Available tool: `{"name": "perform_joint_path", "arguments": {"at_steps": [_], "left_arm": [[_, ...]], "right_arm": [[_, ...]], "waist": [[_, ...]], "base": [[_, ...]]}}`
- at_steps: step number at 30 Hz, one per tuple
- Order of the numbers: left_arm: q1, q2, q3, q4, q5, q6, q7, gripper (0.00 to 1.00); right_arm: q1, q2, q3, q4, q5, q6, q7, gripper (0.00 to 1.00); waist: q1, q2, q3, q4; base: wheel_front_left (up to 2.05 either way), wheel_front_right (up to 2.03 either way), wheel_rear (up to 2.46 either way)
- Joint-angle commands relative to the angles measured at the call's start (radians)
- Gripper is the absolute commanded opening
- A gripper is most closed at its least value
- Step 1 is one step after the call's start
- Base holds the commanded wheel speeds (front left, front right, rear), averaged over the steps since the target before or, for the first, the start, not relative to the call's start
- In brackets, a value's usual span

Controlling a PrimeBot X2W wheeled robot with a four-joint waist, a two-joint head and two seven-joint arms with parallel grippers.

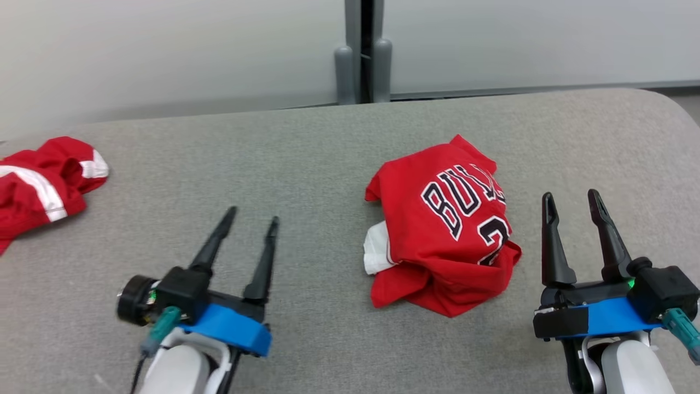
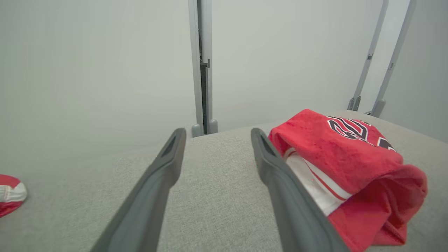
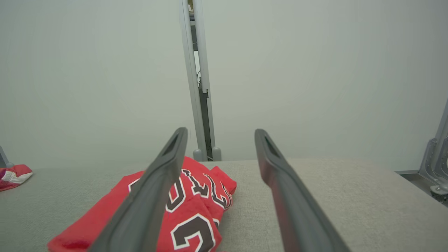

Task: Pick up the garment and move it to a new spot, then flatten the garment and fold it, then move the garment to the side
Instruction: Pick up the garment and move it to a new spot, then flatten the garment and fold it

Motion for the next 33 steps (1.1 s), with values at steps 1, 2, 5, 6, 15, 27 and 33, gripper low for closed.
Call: {"name": "perform_joint_path", "arguments": {"at_steps": [1,2,5,6,15,27,33], "left_arm": [[0.025,0.010,0.028,-0.018,-0.004,0.010,-0.003,1.00],[0.038,0.011,0.050,-0.030,-0.004,0.014,-0.003,1.00],[0.076,0.013,0.127,-0.075,0.000,0.029,-0.003,1.00],[0.091,0.011,0.150,-0.090,0.001,0.031,-0.003,1.00],[0.208,-0.017,0.292,-0.142,0.039,0.000,-0.003,1.00],[0.260,-0.055,0.354,-0.109,0.076,-0.041,-0.003,1.00],[0.259,-0.063,0.365,-0.098,0.087,-0.051,-0.003,1.00]], "right_arm": [[0.014,0.000,0.002,0.003,-0.005,0.000,-0.001,1.00],[0.019,0.000,0.003,0.003,-0.006,0.000,-0.001,1.00],[0.028,0.000,0.004,0.006,-0.012,0.000,-0.001,1.00],[0.033,0.000,0.004,0.006,-0.011,0.000,-0.001,1.00],[0.083,0.000,-0.007,0.021,-0.022,0.000,-0.001,1.00],[0.138,0.000,-0.006,0.046,-0.026,0.000,-0.001,1.00],[0.139,0.000,-0.004,0.053,-0.028,0.000,-0.001,1.00]], "waist": [[0.0000,0.0000,-0.022,0.024],[0.0000,0.0000,-0.028,0.030],[0.0000,0.0000,-0.043,0.041],[0.0000,0.0000,-0.047,0.044],[0.0000,0.0000,-0.086,0.050],[0.0000,0.0000,-0.107,0.047],[0.0000,0.0000,-0.111,0.050]], "base": [[0.00,0.00,0.00],[0.00,0.00,0.00],[0.00,0.00,0.00],[0.00,0.00,0.00],[0.00,0.00,0.00],[0.00,0.00,0.00],[0.00,0.00,0.00]]}}
